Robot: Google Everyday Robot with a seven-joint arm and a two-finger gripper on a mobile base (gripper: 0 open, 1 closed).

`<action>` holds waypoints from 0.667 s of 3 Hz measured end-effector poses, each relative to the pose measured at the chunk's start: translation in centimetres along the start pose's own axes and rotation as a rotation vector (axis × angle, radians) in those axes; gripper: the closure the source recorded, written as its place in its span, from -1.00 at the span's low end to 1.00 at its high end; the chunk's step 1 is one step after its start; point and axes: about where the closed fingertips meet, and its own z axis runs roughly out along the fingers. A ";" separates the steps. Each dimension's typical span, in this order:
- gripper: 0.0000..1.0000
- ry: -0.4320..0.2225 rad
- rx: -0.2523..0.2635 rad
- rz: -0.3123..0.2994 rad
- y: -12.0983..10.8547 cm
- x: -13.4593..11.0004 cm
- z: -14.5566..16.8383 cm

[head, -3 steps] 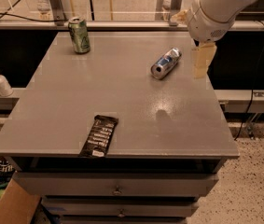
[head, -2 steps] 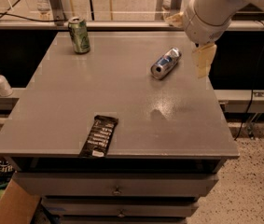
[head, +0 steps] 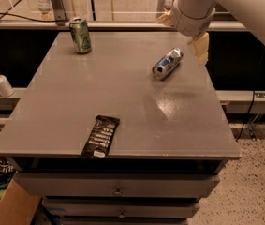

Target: Move redbull can near rxbar chocolate

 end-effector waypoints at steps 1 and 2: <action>-1.00 0.007 -0.055 -0.003 -0.9 1.6 1.9; -1.00 0.000 -0.088 0.015 -0.8 2.3 4.1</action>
Offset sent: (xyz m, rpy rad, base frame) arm 0.0542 -0.0219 -0.0441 -0.0372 0.1066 -0.0709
